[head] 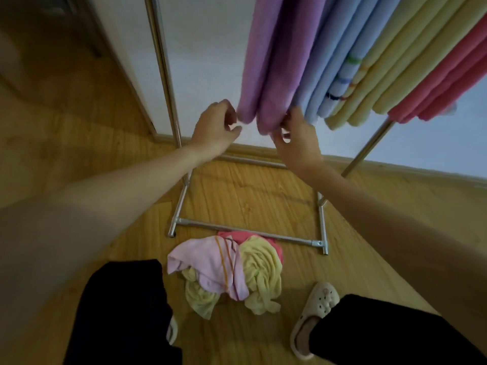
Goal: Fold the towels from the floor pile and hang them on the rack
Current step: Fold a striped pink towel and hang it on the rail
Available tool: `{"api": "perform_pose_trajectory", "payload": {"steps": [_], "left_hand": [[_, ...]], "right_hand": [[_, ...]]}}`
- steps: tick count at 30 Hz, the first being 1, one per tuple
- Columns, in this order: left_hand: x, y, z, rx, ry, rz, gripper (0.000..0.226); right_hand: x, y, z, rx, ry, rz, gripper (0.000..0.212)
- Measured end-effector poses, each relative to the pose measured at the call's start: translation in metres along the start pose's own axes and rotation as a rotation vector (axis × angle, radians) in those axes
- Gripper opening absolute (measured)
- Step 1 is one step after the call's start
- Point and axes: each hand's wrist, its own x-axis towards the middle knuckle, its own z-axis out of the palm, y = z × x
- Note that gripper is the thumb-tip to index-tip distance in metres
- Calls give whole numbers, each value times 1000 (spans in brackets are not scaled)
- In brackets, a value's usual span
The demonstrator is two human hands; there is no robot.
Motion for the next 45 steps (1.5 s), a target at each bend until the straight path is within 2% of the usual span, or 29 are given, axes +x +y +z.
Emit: {"api": "perform_pose_trajectory", "payload": {"steps": [3,9,12,20,25,29,33,35,38,40,42,45], "left_hand": [[-27,-22,20,40,-126,-1,6],[-90,-89,70,150,-397,-175,16],[-122,-119,98,174,-514,-262,18],[-186,-183,172,242,-810,-285,22],[-209,-205,215,297,-980,-196,40],[-212,-213,242,385,-1063,-14,49],[-202,-215,257,586,-1134,194,56],[-198,-215,261,613,-1130,215,57],[-196,-215,262,635,-1074,251,45],[-195,-212,256,644,-1005,293,37],[-195,-210,248,600,-944,338,35],[-198,-208,228,416,-902,385,32]], "right_hand": [[-29,33,12,-51,-146,81,39],[-108,107,53,-235,-556,303,42],[-149,137,80,-239,-740,399,44],[-247,174,168,-115,-955,585,43],[-292,181,215,-8,-970,752,37],[-307,180,237,42,-856,839,43],[-309,183,249,102,-697,872,45],[-306,186,254,122,-635,905,42],[-301,189,259,187,-600,975,38],[-300,190,259,236,-616,1032,24],[-300,190,257,242,-639,1034,13],[-297,184,247,174,-657,942,13]]}}
